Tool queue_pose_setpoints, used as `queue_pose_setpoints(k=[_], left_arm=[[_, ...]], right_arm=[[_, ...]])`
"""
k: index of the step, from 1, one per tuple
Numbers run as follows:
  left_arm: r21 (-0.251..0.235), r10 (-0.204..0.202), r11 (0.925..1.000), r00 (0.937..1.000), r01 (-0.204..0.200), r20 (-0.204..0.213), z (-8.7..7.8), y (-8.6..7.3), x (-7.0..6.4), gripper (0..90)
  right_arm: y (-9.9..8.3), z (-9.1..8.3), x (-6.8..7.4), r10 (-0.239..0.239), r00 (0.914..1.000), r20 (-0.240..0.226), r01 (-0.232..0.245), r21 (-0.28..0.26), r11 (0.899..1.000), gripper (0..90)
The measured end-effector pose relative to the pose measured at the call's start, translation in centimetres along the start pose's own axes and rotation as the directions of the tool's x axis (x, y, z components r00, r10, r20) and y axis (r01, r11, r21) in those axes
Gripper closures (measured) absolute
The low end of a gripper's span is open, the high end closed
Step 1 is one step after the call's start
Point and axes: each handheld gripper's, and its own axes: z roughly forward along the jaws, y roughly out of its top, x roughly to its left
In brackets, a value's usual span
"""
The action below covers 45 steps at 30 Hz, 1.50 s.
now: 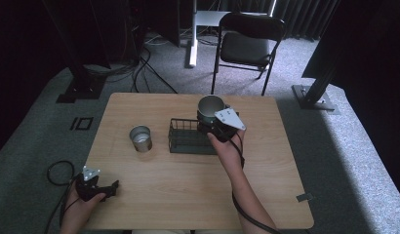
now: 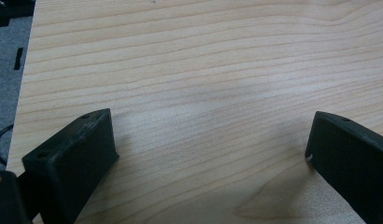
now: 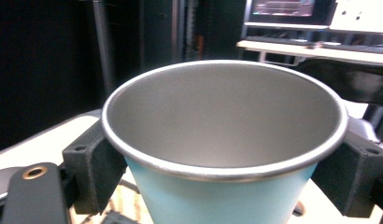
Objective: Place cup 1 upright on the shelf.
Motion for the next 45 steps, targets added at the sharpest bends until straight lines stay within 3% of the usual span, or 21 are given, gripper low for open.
queue_pose_setpoints(k=[5,9,12,20,45], left_arm=[[0.002,0.004,1.0000,1.0000,-0.004,0.000,0.0,0.0,0.0,2.3],[0.001,0.001,1.0000,1.0000,-0.001,0.000,0.0,0.0,0.0,2.3],[0.001,0.002,1.0000,1.0000,-0.002,0.000,0.0,0.0,0.0,2.3],[0.000,0.000,1.0000,1.0000,0.000,0.000,0.0,0.0,0.0,2.3],[0.001,0.001,1.0000,1.0000,-0.001,0.000,0.0,0.0,0.0,2.3]], right_arm=[[-0.5,0.1,-0.9,-0.001,0.9980,0.063,0.001,-0.001,1.000,13.0],[-1.5,0.4,-2.2,0.024,0.9930,0.116,-0.024,-0.001,1.000,13.0],[-2.2,0.5,-2.7,0.060,0.9920,0.111,-0.062,0.014,0.998,13.0],[-4.1,1.0,-2.2,0.097,0.9905,0.098,-0.101,0.038,0.994,13.0],[-7.5,2.2,-0.8,0.092,0.9868,0.133,-0.106,0.101,0.989,13.0]])
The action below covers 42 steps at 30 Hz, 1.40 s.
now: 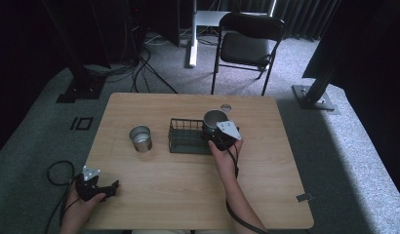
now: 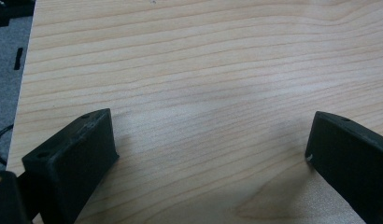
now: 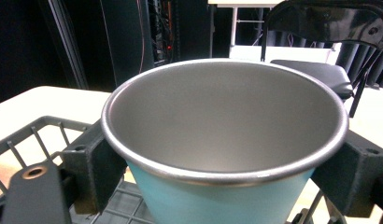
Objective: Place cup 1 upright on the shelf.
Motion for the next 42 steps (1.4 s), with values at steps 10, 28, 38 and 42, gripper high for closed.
queue_pose_setpoints(k=[10,28,38,42], left_arm=[[0.000,0.000,1.0000,1.0000,0.000,0.000,0.0,0.0,0.0,2.3],[0.000,0.000,1.0000,1.0000,0.000,0.000,0.0,0.0,0.0,2.3],[0.000,0.000,1.0000,1.0000,0.000,0.000,0.0,0.0,0.0,2.3],[0.000,0.000,1.0000,1.0000,0.000,0.000,0.0,0.0,0.0,2.3]], right_arm=[[-0.6,0.0,0.0,-0.003,0.9999,0.012,0.003,-0.010,1.000,12.9],[-0.3,0.0,-1.1,-0.018,0.9991,-0.040,0.019,0.025,0.999,12.5],[-0.4,-0.9,-1.5,-0.015,0.9971,-0.075,0.017,0.033,0.999,12.8],[-0.5,-1.2,-1.4,-0.050,0.9956,-0.079,0.052,0.013,0.999,11.7]])
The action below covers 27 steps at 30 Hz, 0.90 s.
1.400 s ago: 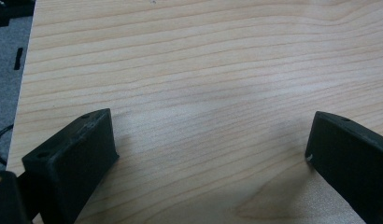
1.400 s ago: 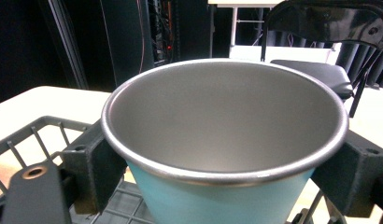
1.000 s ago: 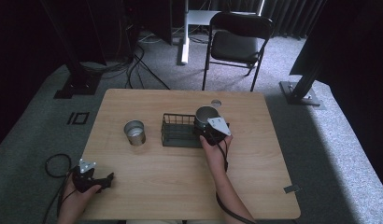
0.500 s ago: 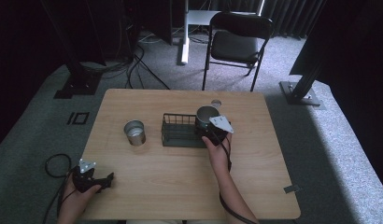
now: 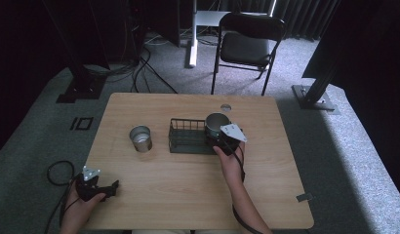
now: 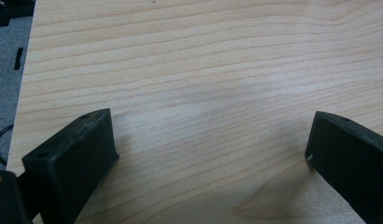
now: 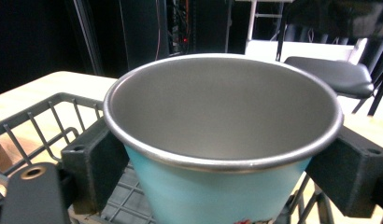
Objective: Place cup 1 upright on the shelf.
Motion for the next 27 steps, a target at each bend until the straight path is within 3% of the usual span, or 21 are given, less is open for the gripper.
queue_pose_setpoints(k=[1,6,27], left_arm=[[-0.001,-0.001,1.0000,1.0000,0.001,0.000,0.0,0.0,0.0,2.3],[0.000,0.000,1.0000,1.0000,0.000,0.000,0.0,0.0,0.0,2.3],[-0.001,-0.001,1.0000,1.0000,0.001,0.000,0.0,0.0,0.0,2.3]], right_arm=[[0.0,-0.1,0.0,-0.018,0.9998,0.000,0.018,-0.004,1.000,11.0],[0.2,-0.5,0.1,0.015,0.9999,-0.007,-0.015,-0.044,0.999,10.4],[-0.1,-2.2,-0.2,-0.023,0.9980,-0.059,0.021,-0.028,0.999,10.3]])
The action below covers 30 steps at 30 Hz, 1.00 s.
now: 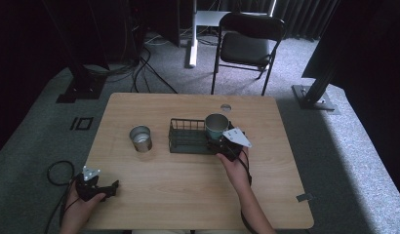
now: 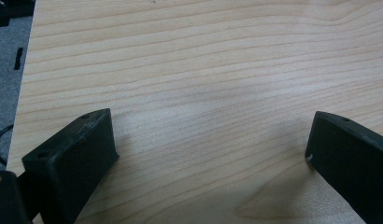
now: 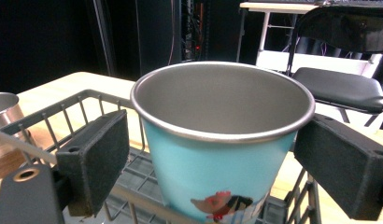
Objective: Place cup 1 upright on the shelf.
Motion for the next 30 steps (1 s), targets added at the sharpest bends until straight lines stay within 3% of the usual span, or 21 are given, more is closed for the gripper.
queue_pose_setpoints(k=[17,30], left_arm=[[0.001,0.002,1.0000,1.0000,-0.002,0.000,0.0,0.0,0.0,2.3],[0.000,0.000,1.0000,1.0000,0.000,0.000,0.0,0.0,0.0,2.3]], right_arm=[[-0.5,-2.8,-1.2,-0.012,0.9995,-0.029,0.011,-0.011,1.000,10.4],[-1.7,-4.9,-3.2,-0.027,0.9976,-0.064,0.026,-0.011,1.000,10.4]])
